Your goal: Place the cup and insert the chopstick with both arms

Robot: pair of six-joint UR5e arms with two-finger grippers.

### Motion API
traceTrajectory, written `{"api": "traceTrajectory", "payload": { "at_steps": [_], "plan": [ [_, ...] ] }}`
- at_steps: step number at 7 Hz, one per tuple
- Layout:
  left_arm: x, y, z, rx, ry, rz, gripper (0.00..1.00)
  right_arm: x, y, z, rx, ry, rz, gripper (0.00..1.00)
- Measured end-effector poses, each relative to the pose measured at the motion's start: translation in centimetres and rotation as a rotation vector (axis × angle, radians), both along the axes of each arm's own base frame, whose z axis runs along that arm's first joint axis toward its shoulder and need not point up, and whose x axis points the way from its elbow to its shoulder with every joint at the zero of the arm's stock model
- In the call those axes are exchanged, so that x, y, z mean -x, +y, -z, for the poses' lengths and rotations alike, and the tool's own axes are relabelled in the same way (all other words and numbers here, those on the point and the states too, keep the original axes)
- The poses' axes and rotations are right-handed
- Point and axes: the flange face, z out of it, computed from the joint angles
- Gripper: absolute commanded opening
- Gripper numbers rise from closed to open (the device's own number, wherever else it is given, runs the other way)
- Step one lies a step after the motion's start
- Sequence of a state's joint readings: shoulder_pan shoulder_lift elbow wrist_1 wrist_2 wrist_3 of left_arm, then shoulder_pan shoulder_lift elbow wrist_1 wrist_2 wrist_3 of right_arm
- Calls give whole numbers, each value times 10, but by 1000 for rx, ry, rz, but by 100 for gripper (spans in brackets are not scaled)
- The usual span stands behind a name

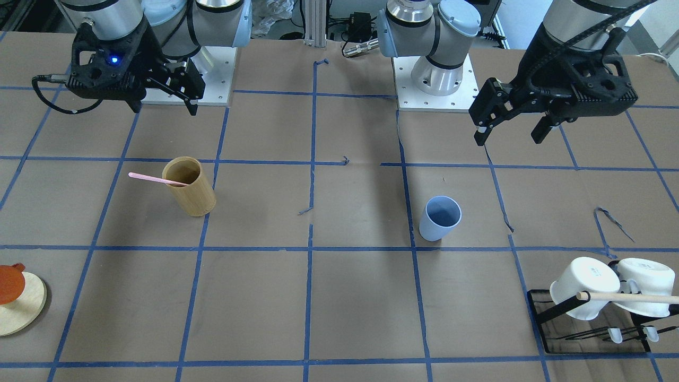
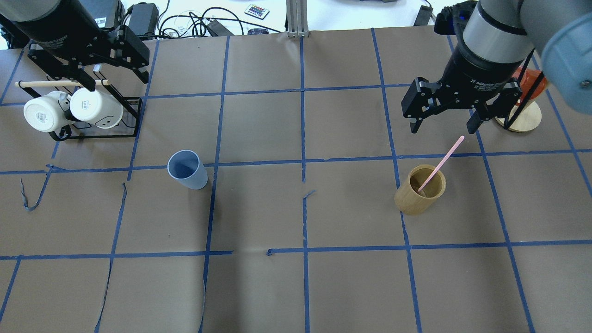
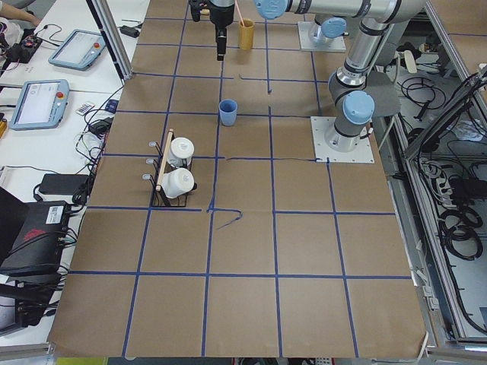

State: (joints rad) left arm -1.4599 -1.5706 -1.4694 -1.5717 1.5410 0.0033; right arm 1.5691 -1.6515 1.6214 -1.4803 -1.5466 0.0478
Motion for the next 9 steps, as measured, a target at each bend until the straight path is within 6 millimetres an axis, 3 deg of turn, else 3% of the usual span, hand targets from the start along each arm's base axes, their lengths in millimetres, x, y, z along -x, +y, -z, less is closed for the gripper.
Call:
{"api": "traceTrajectory", "payload": {
  "at_steps": [9],
  "plan": [
    [0, -2, -2, 22, 5, -5, 100, 1, 0, 1, -2, 1, -1, 100]
  ]
}}
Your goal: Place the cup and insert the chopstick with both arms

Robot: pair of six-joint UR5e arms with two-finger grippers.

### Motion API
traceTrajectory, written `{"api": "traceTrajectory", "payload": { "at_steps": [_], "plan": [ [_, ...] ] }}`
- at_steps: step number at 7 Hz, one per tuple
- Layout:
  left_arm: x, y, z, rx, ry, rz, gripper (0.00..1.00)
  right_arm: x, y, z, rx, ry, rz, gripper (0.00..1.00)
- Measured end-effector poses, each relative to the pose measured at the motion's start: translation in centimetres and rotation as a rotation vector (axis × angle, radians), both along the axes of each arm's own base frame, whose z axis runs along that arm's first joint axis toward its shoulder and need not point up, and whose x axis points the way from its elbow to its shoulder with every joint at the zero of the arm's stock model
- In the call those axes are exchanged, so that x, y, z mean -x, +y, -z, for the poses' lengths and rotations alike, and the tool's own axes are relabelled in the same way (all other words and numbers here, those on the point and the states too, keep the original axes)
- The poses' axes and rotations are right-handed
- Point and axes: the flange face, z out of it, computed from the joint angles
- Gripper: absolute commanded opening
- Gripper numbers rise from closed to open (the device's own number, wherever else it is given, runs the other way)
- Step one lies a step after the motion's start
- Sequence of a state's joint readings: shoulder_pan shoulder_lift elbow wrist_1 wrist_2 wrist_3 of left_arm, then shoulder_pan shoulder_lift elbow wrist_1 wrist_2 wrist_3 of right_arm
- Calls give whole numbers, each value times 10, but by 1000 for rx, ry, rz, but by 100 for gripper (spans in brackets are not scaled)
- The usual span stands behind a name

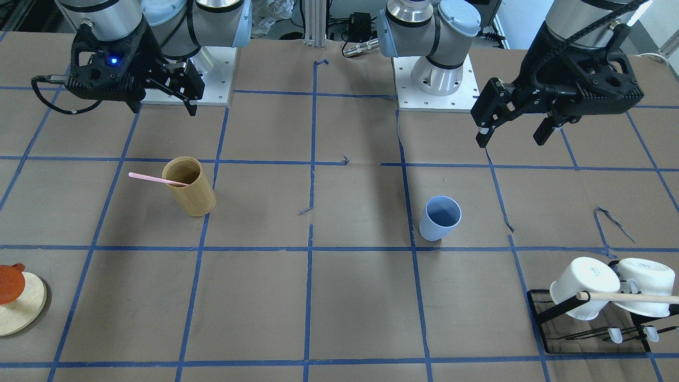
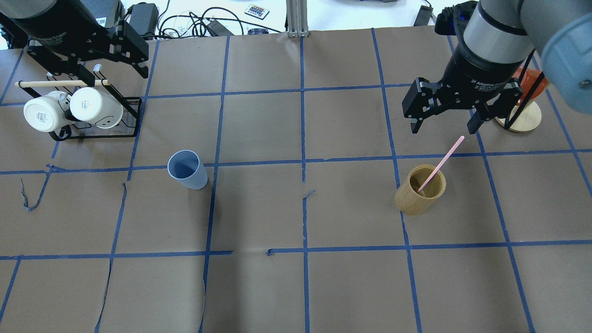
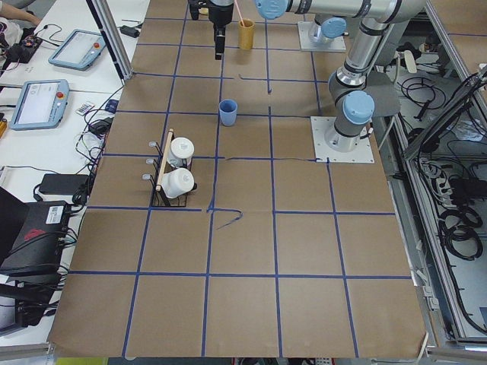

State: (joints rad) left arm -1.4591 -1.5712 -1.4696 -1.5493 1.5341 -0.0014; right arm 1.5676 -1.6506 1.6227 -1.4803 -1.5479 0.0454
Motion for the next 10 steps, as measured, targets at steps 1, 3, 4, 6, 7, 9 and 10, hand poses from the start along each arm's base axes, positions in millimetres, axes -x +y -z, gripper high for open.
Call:
{"api": "traceTrajectory", "payload": {
  "at_steps": [1, 3, 4, 6, 7, 9, 10],
  "plan": [
    [0, 0, 0, 0, 1, 1, 100, 0, 0, 0, -1, 0, -1, 100],
    [1, 0, 0, -1, 1, 1, 100, 0, 0, 1, -2, 0, 3, 100],
    [1, 1, -2, 4, -1, 2, 100, 1, -1, 1, 1, 1, 11, 100],
    [2, 5, -5, 8, -1, 9, 100, 9, -12, 7, 12, 4, 53, 100],
    [2, 8, -1, -7, -2, 14, 100, 19, -25, 18, 14, 4, 104, 99],
    [3, 12, 4, -15, 0, 18, 100, 37, -49, 62, 21, 8, 191, 99],
    [1, 11, 12, -27, 1, 17, 100, 45, -53, 87, 44, 10, 237, 99]
  ]
}}
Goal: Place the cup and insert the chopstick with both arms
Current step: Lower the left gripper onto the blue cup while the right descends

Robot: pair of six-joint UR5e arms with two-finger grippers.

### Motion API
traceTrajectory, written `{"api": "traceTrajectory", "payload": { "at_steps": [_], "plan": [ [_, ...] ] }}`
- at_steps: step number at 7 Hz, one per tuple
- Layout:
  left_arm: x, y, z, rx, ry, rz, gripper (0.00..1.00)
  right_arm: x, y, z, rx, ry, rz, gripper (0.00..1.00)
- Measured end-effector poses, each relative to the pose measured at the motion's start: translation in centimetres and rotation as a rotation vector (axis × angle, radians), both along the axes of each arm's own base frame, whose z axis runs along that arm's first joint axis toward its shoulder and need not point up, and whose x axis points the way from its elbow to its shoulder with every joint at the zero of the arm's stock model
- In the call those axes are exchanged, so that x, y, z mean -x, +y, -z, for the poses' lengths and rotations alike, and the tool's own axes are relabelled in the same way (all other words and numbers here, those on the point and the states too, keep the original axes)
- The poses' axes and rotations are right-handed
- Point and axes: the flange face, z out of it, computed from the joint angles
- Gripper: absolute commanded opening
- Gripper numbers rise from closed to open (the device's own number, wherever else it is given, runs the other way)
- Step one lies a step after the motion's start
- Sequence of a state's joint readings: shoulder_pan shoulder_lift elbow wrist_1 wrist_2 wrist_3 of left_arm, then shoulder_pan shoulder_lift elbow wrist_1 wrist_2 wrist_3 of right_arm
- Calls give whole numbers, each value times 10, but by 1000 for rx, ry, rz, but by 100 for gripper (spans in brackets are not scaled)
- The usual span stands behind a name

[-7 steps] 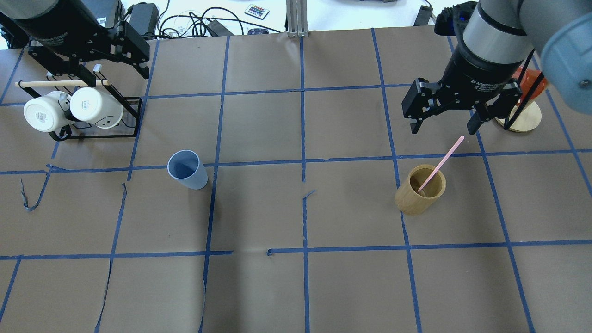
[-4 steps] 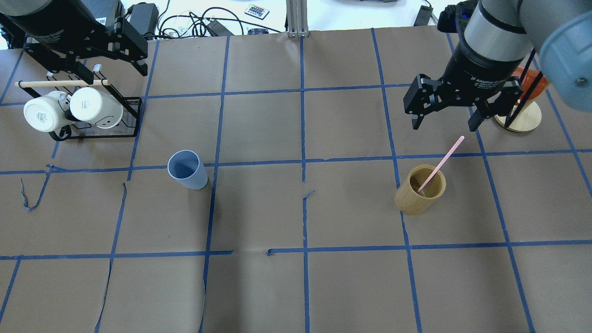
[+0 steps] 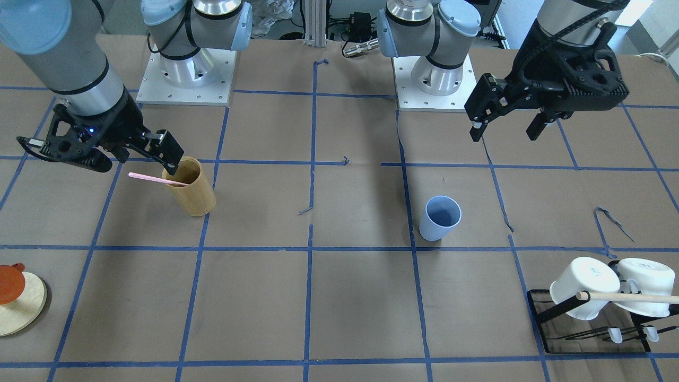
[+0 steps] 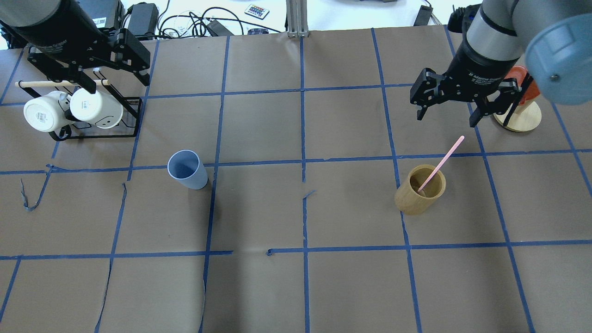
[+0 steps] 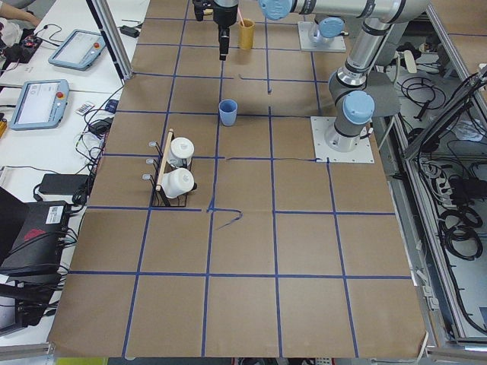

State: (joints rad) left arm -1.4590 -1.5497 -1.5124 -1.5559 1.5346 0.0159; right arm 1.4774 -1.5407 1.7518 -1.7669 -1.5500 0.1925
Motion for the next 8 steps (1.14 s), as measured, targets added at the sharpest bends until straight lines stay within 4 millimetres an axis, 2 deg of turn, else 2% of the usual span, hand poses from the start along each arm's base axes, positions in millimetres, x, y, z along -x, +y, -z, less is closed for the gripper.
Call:
{"api": "traceTrajectory", "payload": {
  "at_steps": [1, 2, 3, 4, 5, 6, 8],
  "plan": [
    [-4, -2, 16, -28, 2, -3, 100, 6, 0, 20, 20, 11, 27, 100],
    [-13, -4, 44, -53, 4, -9, 100, 12, 3, 32, 24, 39, 43, 99],
    [-23, -12, 87, -41, 3, -15, 100, 21, 3, 37, 22, 69, 58, 89],
    [-29, -18, 134, -13, -5, -18, 100, 27, 2, 38, 20, 83, 71, 90],
    [-31, -14, 169, -8, -12, -20, 100, 31, 2, 39, 16, 88, 82, 78],
    [-31, -7, 188, -21, -15, -25, 100, 33, 3, 40, 9, 88, 91, 67],
    [-28, 6, 220, -83, -6, -24, 100, 33, 4, 42, 2, 85, 96, 60]
  ]
}}
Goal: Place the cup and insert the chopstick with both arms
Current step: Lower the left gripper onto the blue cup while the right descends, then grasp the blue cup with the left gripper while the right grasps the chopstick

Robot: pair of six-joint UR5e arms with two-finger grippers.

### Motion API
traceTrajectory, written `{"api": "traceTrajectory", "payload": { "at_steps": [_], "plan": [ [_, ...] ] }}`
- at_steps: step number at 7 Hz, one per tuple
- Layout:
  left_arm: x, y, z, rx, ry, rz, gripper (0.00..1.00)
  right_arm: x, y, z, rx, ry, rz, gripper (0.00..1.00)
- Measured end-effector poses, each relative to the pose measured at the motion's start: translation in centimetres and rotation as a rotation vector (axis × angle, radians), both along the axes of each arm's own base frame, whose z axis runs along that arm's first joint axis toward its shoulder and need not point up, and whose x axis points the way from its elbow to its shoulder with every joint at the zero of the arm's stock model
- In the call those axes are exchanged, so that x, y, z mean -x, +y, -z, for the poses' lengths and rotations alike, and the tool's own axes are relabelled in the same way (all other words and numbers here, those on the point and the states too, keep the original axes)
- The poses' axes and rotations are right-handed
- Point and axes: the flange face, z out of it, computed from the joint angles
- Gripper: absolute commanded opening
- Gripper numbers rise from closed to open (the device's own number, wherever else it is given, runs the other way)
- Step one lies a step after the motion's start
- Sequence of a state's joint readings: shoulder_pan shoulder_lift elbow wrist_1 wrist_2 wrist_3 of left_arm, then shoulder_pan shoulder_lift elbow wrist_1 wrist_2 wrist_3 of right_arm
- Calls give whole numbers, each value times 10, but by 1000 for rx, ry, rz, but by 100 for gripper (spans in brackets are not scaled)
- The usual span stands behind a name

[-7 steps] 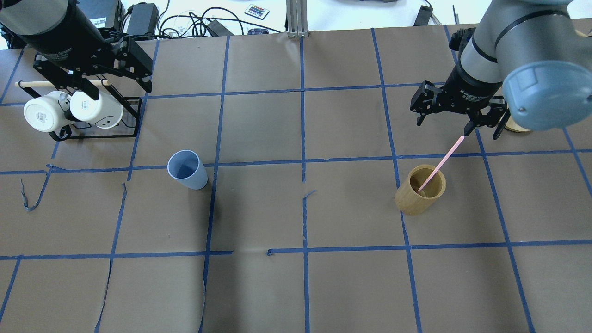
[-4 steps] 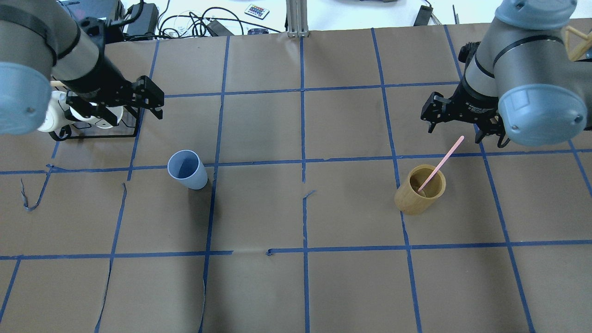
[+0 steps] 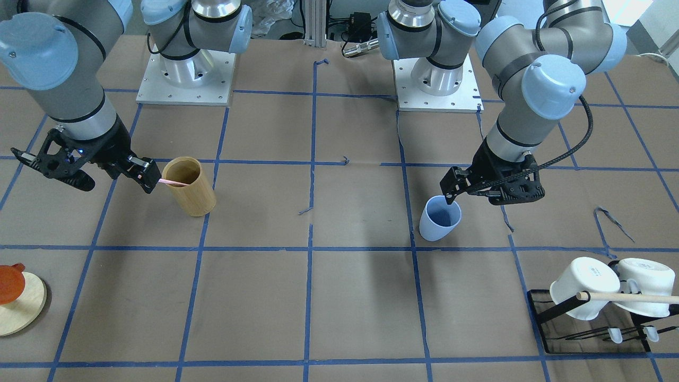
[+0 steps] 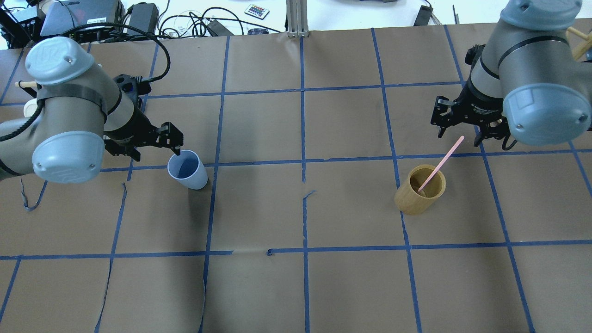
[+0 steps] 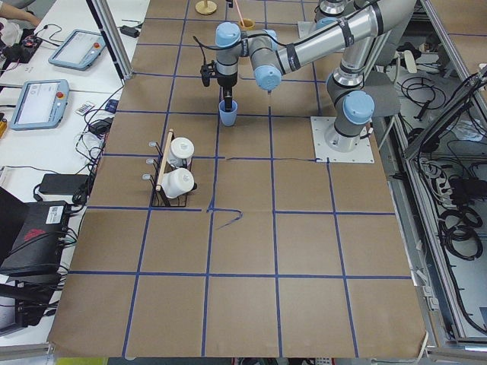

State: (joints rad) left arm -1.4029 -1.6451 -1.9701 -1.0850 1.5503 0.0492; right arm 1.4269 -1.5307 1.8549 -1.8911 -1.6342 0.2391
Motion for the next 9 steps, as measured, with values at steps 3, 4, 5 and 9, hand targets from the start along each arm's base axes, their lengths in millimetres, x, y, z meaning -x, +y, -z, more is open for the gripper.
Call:
{"api": "traceTrajectory", "payload": {
  "at_steps": [3, 4, 5, 9],
  "plan": [
    [-2, -3, 31, -25, 4, -11, 100, 0, 1, 1, -8, -3, 60, 45],
    [-3, -8, 40, -14, 2, -22, 100, 0, 1, 1, -8, -3, 68, 44],
    [-3, -8, 52, -28, 4, -33, 100, 0, 1, 2, -10, -3, 73, 40],
    [-1, 1, 80, -77, 11, -37, 0, -1, 1, 1, -7, -3, 73, 0]
  ]
}}
